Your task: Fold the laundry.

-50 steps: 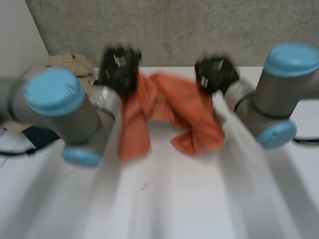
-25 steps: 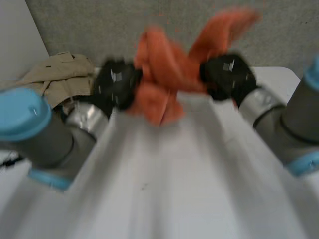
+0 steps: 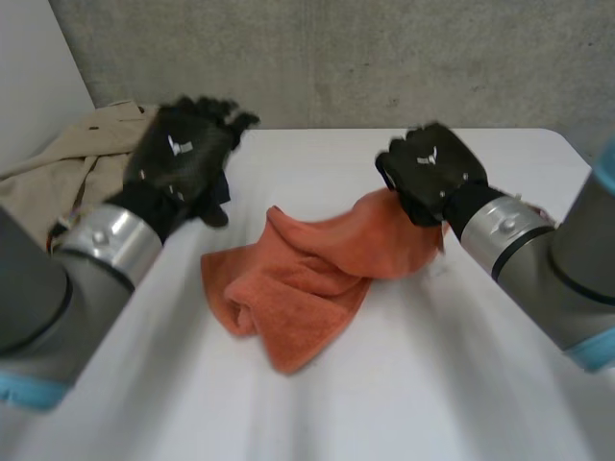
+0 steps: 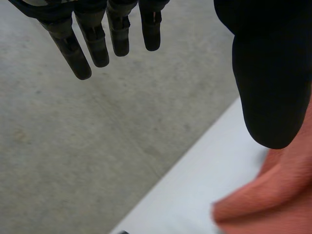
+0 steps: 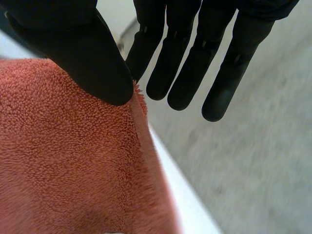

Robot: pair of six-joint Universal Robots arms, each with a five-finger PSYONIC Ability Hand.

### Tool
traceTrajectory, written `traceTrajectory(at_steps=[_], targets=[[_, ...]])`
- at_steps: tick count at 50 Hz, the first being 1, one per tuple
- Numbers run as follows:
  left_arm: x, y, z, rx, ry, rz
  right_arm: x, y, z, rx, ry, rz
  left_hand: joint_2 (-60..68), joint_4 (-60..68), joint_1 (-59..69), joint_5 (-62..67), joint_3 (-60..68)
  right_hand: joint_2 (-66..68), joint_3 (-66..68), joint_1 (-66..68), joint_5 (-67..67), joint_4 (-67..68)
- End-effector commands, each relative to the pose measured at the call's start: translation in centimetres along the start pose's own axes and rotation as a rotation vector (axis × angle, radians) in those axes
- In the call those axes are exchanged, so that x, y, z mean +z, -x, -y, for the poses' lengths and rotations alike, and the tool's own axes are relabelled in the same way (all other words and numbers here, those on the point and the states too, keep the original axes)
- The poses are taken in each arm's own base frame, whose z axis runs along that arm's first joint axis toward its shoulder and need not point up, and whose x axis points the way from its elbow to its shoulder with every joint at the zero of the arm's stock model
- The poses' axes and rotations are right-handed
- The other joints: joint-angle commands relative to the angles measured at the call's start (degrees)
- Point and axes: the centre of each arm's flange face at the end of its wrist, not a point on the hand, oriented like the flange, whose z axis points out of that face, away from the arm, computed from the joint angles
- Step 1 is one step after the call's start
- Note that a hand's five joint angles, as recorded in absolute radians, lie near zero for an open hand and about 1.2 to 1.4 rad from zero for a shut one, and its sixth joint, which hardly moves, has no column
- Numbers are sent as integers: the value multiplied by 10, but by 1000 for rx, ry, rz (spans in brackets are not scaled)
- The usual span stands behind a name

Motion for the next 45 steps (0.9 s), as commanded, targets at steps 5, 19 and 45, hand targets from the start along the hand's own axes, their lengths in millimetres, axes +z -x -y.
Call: traceTrajectory(at_steps=[5, 19, 45], targets=[[80, 1, -65, -31, 79, -107, -56, -9, 104, -91, -329, 52, -16, -11, -12, -8, -17, 131, 119, 174, 127, 115], [82, -51, -133, -170, 277, -405, -82, -12, 125, 77, -413, 117, 181, 185, 184, 188, 180, 131, 119, 174, 127, 115], [64, -122, -100, -403, 240, -657, -71, -26, 113, 95, -374, 76, 291, 296, 295, 298, 290, 131, 119, 174, 127, 115]])
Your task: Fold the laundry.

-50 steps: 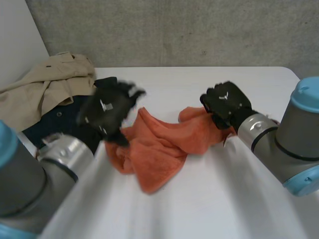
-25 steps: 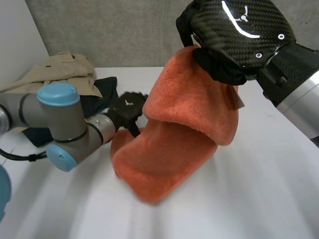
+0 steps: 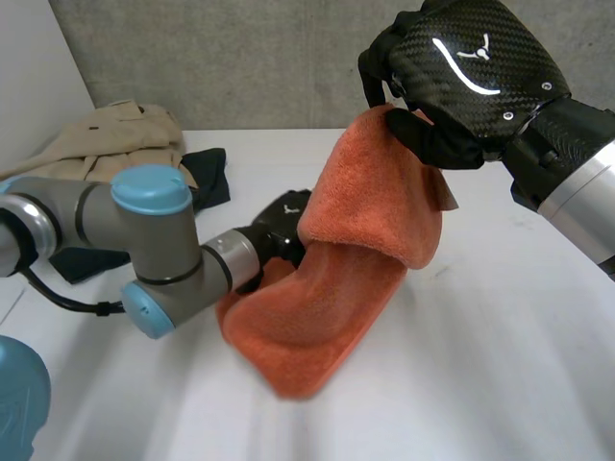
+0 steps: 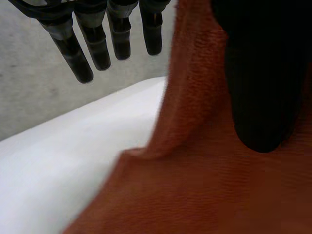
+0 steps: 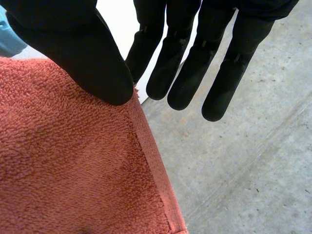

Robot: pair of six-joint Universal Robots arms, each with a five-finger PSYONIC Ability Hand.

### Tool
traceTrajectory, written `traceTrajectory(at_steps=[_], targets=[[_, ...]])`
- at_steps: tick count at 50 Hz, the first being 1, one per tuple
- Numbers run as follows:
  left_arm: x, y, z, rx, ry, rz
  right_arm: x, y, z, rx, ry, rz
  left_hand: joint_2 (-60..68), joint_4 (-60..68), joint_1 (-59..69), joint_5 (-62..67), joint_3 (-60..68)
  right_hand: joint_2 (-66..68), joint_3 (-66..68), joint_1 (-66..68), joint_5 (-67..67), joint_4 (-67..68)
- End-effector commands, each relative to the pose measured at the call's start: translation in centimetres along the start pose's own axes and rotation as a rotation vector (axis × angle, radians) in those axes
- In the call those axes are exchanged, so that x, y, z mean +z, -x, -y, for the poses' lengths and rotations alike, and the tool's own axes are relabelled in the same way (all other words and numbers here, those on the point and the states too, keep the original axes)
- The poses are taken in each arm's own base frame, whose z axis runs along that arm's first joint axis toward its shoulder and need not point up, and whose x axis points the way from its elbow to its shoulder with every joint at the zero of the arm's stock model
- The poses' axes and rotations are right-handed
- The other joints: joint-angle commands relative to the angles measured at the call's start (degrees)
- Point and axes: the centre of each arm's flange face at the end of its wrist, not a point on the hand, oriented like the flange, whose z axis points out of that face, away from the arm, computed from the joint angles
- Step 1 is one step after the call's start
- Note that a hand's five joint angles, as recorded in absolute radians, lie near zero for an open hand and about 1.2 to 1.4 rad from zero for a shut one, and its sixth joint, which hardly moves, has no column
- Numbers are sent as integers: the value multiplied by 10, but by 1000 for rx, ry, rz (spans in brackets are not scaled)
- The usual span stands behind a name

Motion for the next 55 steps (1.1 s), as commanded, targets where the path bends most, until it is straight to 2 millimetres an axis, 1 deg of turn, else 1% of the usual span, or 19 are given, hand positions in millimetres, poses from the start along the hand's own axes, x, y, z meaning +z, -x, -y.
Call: traceTrajectory(at_steps=[1, 2, 5, 12, 13, 16, 17, 21, 25, 29, 31, 35, 39, 40, 42, 43, 47, 53, 55], targets=[[-2, -42, -9, -40, 36, -206, 3, -3, -8, 7, 17, -11, 410, 412, 409, 417, 411, 131, 119, 174, 127, 115], [-1, -40, -7, -36, 28, -198, 4, -4, -12, 12, 29, -12, 638, 640, 636, 645, 638, 131, 119, 174, 127, 115], [3, -28, 6, -9, -13, -122, 10, -6, -38, 38, 92, -9, 640, 642, 639, 647, 641, 131, 119, 174, 127, 115], [4, 53, 58, 92, -206, 307, 20, -38, -101, 95, 234, -69, 640, 642, 639, 647, 641, 131, 119, 174, 127, 115], [-1, 65, 83, 139, -293, 351, 22, -43, -106, 93, 242, -79, 640, 642, 639, 647, 641, 131, 119, 174, 127, 115], [-11, 73, 125, 214, -443, 388, 36, -65, -117, 66, 243, -139, 640, 642, 639, 647, 641, 131, 119, 174, 127, 115], [-19, 74, 154, 256, -546, 409, 40, -70, -116, 52, 236, -163, 640, 642, 639, 647, 641, 131, 119, 174, 127, 115], [-40, 75, 210, 332, -754, 470, 59, -105, -97, -26, 175, -339, 640, 642, 639, 647, 641, 131, 119, 174, 127, 115], [-63, 73, 248, 355, -885, 550, 69, -130, -71, -89, 79, -468, 640, 642, 639, 647, 641, 131, 119, 174, 127, 115], [-75, 67, 257, 358, -904, 564, 75, -132, -62, -111, 18, -475, 640, 642, 639, 647, 641, 131, 119, 174, 127, 115], [-76, 65, 250, 348, -877, 560, 75, -125, -66, -99, 29, -458, 640, 642, 639, 647, 641, 131, 119, 174, 127, 115], [-74, 57, 209, 297, -736, 547, 70, -104, -85, -67, 96, -416, 640, 642, 639, 647, 641, 131, 119, 174, 127, 115], [-70, 51, 143, 275, -520, 549, 59, -85, -113, -32, 192, -379, 640, 642, 639, 647, 641, 131, 119, 174, 127, 115], [-69, 47, 118, 286, -435, 549, 57, -81, -120, -28, 216, -372, 640, 642, 639, 647, 641, 131, 119, 174, 127, 115], [-69, 42, 96, 304, -362, 545, 48, -67, -148, -12, 306, -341, 640, 642, 639, 647, 641, 131, 119, 174, 127, 115], [-70, 36, 70, 327, -278, 536, 45, -63, -155, -12, 334, -331, 640, 642, 639, 647, 641, 131, 119, 174, 127, 115], [-69, 16, 18, 394, -102, 495, 28, -40, -187, -40, 469, -267, 640, 642, 639, 647, 641, 131, 119, 174, 127, 115], [-78, -1, -7, 454, 0, 456, 10, -23, -205, -117, 579, -202, 452, 454, 451, 459, 453, 131, 119, 174, 127, 115], [-82, -3, -4, 463, -2, 457, 9, -23, -206, -120, 585, -206, 199, 201, 198, 206, 200, 131, 119, 174, 127, 115]])
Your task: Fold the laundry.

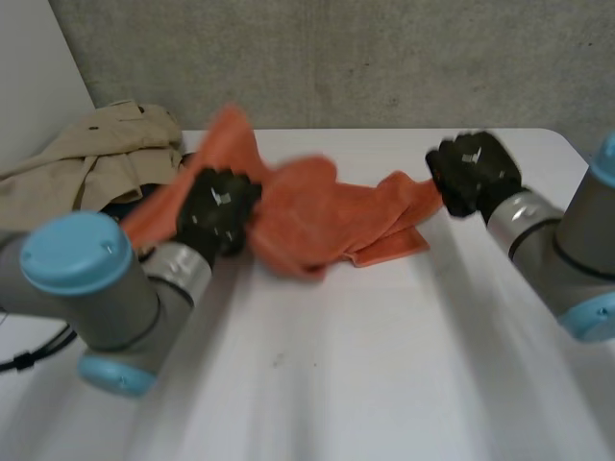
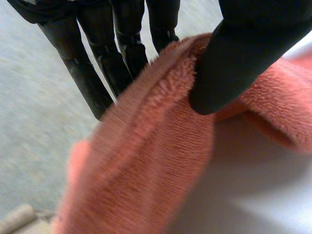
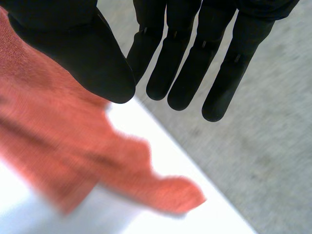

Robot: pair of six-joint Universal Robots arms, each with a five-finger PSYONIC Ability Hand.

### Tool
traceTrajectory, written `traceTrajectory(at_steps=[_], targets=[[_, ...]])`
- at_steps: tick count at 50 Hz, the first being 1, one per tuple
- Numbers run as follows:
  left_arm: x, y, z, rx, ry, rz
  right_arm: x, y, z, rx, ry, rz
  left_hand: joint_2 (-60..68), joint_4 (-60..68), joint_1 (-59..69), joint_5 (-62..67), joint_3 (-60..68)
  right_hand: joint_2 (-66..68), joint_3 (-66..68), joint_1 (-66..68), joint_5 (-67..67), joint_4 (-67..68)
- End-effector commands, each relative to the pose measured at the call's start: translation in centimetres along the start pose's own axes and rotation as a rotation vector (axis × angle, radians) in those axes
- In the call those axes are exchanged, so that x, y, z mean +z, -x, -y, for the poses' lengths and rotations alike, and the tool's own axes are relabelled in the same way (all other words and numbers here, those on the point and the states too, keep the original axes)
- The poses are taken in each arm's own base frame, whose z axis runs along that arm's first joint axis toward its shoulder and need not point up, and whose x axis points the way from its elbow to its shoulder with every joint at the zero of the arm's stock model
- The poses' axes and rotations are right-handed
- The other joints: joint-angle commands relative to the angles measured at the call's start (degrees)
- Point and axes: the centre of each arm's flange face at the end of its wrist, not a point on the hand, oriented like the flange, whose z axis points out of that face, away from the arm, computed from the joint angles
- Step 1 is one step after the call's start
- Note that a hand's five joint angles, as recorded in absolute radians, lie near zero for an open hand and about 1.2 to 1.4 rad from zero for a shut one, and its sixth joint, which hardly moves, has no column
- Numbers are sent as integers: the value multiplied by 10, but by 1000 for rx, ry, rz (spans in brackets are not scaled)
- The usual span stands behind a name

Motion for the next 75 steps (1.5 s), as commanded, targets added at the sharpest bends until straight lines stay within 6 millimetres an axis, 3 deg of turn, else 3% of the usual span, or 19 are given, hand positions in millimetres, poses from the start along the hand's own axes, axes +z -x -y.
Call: traceTrajectory(at_steps=[1, 2, 4, 6, 8, 14, 18, 23, 31, 45, 49, 50, 53, 56, 60, 65, 69, 75], targets=[[-18, -11, -5, 73, 40, -35, -8, 9, -19, -75, 78, 26, -344, -348, -344, -350, -344, 131, 118, 152, 117, 114], [-19, -9, -1, 75, 33, -30, -9, 9, -20, -65, 86, 27, -401, -406, -401, -407, -401, -51, -65, -31, -66, -68], [-22, -4, 6, 75, 26, -17, -10, 11, -20, -48, 95, 35, -407, -411, -407, -413, -407, -267, -281, -247, -282, -285], [-24, 1, 10, 76, 28, -6, -13, 13, -20, -2, 114, 44, -407, -411, -407, -413, -407, -416, -429, -395, -430, -433], [-26, 4, 12, 74, 35, 2, -15, 14, -21, 47, 133, 51, -405, -410, -405, -411, -405, -450, -464, -429, -465, -467], [-33, 11, -2, 66, 116, 2, -24, 17, -20, 292, 231, 81, -402, -406, -402, -408, -402, -448, -462, -428, -463, -466], [-42, 14, -16, 49, 193, -5, -29, 24, -26, 365, 295, 114, -402, -406, -402, -408, -402, -443, -457, -423, -458, -461], [-48, 22, -25, 34, 231, 18, -30, 39, -29, 358, 310, 154, -380, -385, -380, -386, -380, -440, -454, -420, -455, -457], [-50, 43, -35, -32, 264, 62, -32, 44, -32, 345, 323, 166, -318, -322, -318, -324, -318, -432, -445, -411, -446, -449], [-36, 29, -46, -260, 265, -102, -32, 46, -35, 341, 318, 164, -276, -280, -276, -282, -276, -374, -388, -354, -389, -392], [-26, 25, -49, -261, 266, -117, -32, 51, -38, 341, 330, 175, -105, -109, -104, -111, -105, -374, -388, -354, -389, -392], [-22, 20, -48, -259, 262, -133, -32, 52, -39, 341, 333, 176, 27, 23, 28, 21, 28, -374, -388, -354, -389, -392], [-17, 15, -46, -253, 252, -149, -32, 53, -39, 339, 329, 176, 184, 180, 184, 178, 184, -376, -390, -356, -391, -393], [-14, 17, -42, -249, 245, -143, -29, 53, -41, 337, 327, 169, 185, 180, 185, 179, 185, -381, -395, -361, -396, -398], [-11, 23, -29, -234, 215, -114, -27, 52, -41, 344, 323, 162, 185, 180, 185, 179, 185, -400, -413, -379, -414, -417], [-17, 45, 31, -193, 68, -44, -24, 56, -34, 374, 304, 162, 185, 180, 185, 179, 185, -420, -433, -399, -434, -437], [-25, 54, 66, -172, -22, -20, -19, 65, -21, 460, 271, 175, 185, 180, 185, 179, 185, -432, -445, -411, -446, -449], [-45, 58, 114, -163, -131, -19, 3, 81, -25, 538, 261, 191, 185, 180, 185, 179, 185, -438, -452, -418, -453, -455]])
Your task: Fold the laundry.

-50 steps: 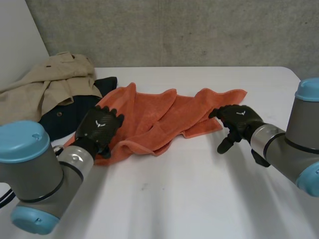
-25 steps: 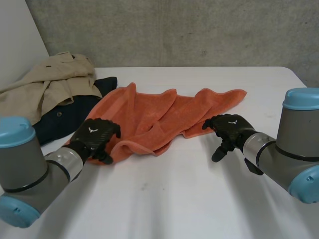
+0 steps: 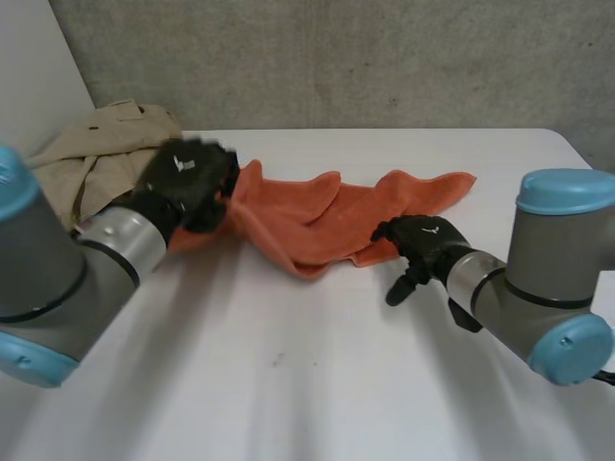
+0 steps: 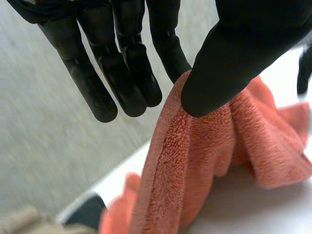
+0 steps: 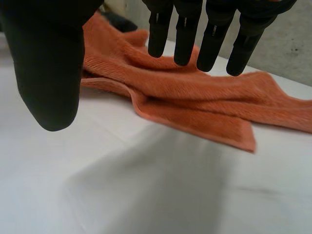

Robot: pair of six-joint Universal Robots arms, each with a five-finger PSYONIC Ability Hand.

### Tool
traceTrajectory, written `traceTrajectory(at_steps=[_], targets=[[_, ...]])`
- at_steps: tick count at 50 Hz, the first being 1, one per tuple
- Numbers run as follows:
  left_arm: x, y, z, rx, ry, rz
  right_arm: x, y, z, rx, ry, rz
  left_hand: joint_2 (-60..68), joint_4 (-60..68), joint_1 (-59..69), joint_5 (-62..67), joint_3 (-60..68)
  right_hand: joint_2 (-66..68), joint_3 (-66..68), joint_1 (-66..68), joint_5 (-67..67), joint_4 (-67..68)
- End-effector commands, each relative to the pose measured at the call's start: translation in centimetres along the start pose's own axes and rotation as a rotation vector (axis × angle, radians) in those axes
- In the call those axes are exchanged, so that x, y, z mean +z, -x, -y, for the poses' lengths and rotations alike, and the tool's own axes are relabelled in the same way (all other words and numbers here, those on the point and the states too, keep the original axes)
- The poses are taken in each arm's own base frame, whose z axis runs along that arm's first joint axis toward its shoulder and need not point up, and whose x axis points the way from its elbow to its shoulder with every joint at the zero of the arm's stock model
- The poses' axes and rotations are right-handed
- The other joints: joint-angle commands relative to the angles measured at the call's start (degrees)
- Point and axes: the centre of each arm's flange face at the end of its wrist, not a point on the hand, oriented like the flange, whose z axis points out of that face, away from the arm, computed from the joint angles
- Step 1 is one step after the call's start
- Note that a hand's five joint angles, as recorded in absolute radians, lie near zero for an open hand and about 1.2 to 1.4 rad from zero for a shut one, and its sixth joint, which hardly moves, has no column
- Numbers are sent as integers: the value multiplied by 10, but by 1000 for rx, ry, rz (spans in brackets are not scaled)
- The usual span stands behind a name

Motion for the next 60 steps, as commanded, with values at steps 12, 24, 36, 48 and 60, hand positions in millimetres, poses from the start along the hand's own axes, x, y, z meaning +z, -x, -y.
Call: traceTrajectory(at_steps=[12, 24, 36, 48, 60], targets=[[-46, 1, 103, -25, -244, 47, 66, 42, -9, 65, -77, 20, 116, 115, 136, 140, 120, 51, 40, 36, 60, 47], [-52, 5, 117, -72, -279, 98, 70, 47, -2, 105, -177, -34, 116, 115, 136, 140, 120, 577, 566, 562, 586, 573], [-57, 13, 129, -76, -314, 130, 11, -2, 74, -155, -267, -127, 116, 115, 136, 140, 120, 551, 540, 536, 560, 547], [-49, 4, 105, -86, -241, 102, -39, 4, 22, -133, 50, -36, 116, 115, 136, 140, 120, 103, 92, 89, 112, 99], [-50, 7, 116, -84, -275, 109, -42, 15, -14, 75, 56, -7, 116, 115, 136, 140, 120, 132, 120, 117, 141, 128]])
